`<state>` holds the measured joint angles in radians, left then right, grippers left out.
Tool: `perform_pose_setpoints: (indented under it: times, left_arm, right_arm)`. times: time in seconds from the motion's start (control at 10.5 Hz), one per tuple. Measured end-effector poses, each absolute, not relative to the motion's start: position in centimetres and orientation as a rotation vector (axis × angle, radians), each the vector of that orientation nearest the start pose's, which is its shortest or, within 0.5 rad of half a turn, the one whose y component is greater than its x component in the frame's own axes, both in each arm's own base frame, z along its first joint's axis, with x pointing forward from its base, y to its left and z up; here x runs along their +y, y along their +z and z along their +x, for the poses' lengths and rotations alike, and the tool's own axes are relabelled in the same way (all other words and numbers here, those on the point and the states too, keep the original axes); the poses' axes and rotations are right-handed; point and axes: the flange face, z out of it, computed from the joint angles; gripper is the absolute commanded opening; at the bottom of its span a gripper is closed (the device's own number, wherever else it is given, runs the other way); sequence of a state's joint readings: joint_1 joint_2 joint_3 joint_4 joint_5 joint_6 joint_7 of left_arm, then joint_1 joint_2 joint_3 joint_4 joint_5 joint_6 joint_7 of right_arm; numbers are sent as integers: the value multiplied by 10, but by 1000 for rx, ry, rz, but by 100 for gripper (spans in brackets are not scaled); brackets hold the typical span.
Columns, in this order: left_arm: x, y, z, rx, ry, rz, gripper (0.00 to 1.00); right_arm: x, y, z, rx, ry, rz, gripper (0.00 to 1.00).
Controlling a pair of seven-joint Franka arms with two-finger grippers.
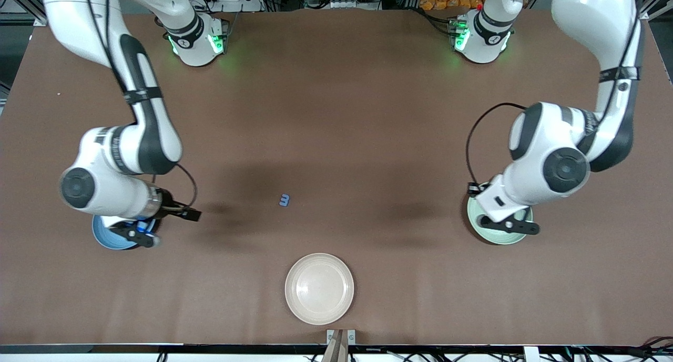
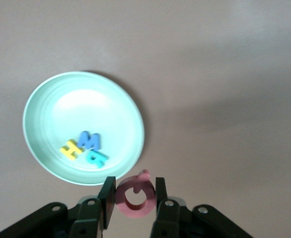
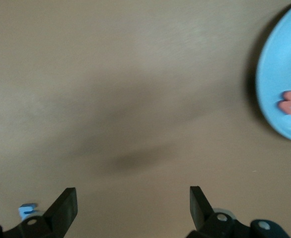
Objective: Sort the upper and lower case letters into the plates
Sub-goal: 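Release the pink letter in the green plate while the right gripper grasps the E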
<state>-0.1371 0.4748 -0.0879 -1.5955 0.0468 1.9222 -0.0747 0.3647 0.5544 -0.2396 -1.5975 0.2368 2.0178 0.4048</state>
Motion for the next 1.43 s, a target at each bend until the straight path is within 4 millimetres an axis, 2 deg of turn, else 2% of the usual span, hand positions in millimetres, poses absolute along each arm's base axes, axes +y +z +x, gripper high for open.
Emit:
perform_pose_setpoints:
  times: [0.1, 0.29, 0.38, 0.48, 0.57, 0.67, 0.77, 0.96, 1.05, 1.15, 1.24, 1.43]
  left_arm:
    - [-122, 323, 648, 234, 207, -3108, 0]
    - [-110, 277, 634, 212, 160, -3119, 0]
    - [-103, 266, 630, 217, 163, -3115, 0]
    - [-97, 262, 629, 239, 165, -3111, 5]
    - [-89, 262, 631, 252, 163, -3106, 57]
    - [-79, 262, 632, 277, 164, -3099, 100]
    - [-67, 262, 633, 302, 165, -3093, 100]
    - [-51, 264, 635, 302, 158, -3092, 100]
    - [-50, 272, 637, 301, 139, -3093, 100]
    - [-54, 288, 639, 308, 106, -3093, 100]
    - [-59, 313, 640, 319, 78, -3091, 100]
    - [-69, 385, 640, 338, -12, -3086, 100]
  right_arm:
    - [135, 300, 666, 558, 211, -3045, 100]
    - [162, 282, 664, 579, 236, -3058, 100]
    - [178, 274, 664, 621, 234, -3060, 100]
    - [196, 267, 662, 640, 212, -3060, 100]
    - [220, 259, 660, 615, 167, -3063, 100]
    - [247, 246, 654, 579, 126, -3069, 100]
    - [274, 229, 646, 559, 99, -3078, 100]
    - [307, 209, 632, 517, 79, -3094, 100]
    - [319, 205, 626, 486, 72, -3100, 100]
    - [333, 203, 619, 454, 55, -3102, 100]
    - [340, 199, 616, 440, 40, -3102, 100]
    - [342, 189, 611, 436, 48, -3110, 100]
